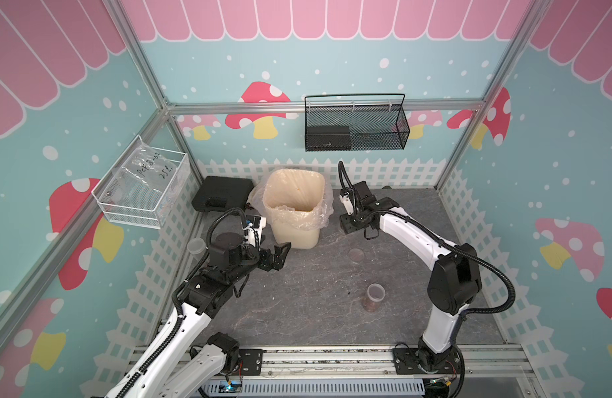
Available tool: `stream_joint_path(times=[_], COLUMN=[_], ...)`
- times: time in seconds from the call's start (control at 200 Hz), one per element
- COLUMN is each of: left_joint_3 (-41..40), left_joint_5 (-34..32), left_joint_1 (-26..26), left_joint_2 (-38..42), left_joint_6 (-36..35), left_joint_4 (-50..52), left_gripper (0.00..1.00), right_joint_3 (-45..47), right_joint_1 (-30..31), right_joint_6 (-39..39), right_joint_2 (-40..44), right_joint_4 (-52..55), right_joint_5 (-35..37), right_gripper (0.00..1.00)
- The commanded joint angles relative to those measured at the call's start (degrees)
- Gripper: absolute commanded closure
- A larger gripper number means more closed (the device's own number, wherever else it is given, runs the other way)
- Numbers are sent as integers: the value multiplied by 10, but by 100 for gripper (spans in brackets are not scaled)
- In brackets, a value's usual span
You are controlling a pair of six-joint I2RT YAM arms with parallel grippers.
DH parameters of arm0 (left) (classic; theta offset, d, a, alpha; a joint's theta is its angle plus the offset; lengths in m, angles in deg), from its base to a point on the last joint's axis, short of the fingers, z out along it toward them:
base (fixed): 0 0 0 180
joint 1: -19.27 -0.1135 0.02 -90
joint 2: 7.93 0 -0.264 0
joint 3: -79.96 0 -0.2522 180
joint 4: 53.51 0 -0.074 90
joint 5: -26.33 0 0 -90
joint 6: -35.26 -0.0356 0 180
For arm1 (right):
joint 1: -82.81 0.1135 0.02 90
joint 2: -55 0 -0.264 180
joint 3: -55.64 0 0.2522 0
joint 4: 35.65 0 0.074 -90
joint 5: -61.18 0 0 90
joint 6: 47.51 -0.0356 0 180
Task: Empty the moldy dried flower tea in the jars
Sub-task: Place the jar at the center of the board.
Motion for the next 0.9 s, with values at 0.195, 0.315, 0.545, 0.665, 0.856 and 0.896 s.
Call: stream_joint_path(times=[0.195, 0.315, 0.545, 0.665, 0.856, 0.896], left_joint_3=[-18, -18, -26, -34, -21, -17], left_joint_5=[-23, -40, -95, -72, -59, -59], left_joint_1=[2, 2, 0, -7, -11, -10], left_joint_2=[27, 27, 35, 40, 18, 12], left_joint_6=[-10, -7, 31, 20, 3, 1], left_joint_4=[-15, -12, -15, -14, 10, 16], left_gripper=[0, 0, 0, 0, 0, 0], right_joint_3=[-33, -47, -75, -91, -109, -114], right_joint_1=[-34, -42, -46, -48, -49, -50], right_joint_6=[39, 43, 49, 53, 57, 57], right_joint_2=[-54, -80, -118, -135, -154, -157], right_joint_4=[23, 34, 56, 74, 96, 99], right_joint_5=[-8, -11, -27, -31, -38, -41], right_gripper=[77, 76, 74, 73, 69, 68])
